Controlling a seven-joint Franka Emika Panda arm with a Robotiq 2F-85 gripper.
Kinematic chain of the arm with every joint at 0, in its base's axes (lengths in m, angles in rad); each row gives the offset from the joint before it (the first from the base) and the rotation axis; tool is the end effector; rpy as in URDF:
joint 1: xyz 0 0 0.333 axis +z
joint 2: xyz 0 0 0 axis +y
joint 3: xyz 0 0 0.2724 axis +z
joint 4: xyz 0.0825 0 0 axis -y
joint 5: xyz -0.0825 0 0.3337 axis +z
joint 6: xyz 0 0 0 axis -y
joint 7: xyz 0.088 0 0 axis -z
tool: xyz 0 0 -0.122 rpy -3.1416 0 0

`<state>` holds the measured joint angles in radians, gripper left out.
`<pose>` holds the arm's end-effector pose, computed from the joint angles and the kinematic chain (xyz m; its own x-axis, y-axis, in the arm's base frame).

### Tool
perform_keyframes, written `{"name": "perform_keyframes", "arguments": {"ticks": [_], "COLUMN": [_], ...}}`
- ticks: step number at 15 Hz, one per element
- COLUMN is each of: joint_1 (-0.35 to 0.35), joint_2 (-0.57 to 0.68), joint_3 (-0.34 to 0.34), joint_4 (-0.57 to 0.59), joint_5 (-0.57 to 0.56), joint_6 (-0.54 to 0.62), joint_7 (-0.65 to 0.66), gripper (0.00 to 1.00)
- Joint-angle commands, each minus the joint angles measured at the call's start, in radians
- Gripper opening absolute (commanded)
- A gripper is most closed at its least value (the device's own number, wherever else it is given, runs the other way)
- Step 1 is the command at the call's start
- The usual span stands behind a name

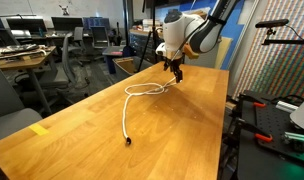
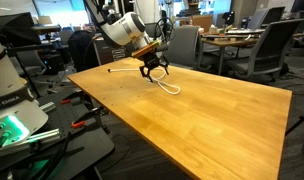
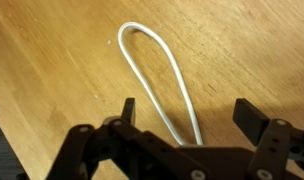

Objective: Tie a knot with the white rope

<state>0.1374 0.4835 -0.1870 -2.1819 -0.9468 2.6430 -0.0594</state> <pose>0.5053 -0.0147 0.1525 0.6532 0.7071 -0.2707 0.7427 -0.5288 0.4109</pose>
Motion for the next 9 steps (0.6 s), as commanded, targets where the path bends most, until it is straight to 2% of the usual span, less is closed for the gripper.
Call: {"name": "perform_keyframes", "arguments": {"ticks": [1,5,9], "joint_1": [-0.072,-0.109,-0.110], "joint_2": [0.000,0.022,0.045], "joint_3": [0.069,0.101,0.110], "joint_4": [0.017,0.045,0.067], "joint_5": [0.037,0.115,0.194], "joint_6": [0.031,0.091,0.125], "joint_7": [0.028,0.065,0.050], "gripper": [1.00,1.00,0.90]}}
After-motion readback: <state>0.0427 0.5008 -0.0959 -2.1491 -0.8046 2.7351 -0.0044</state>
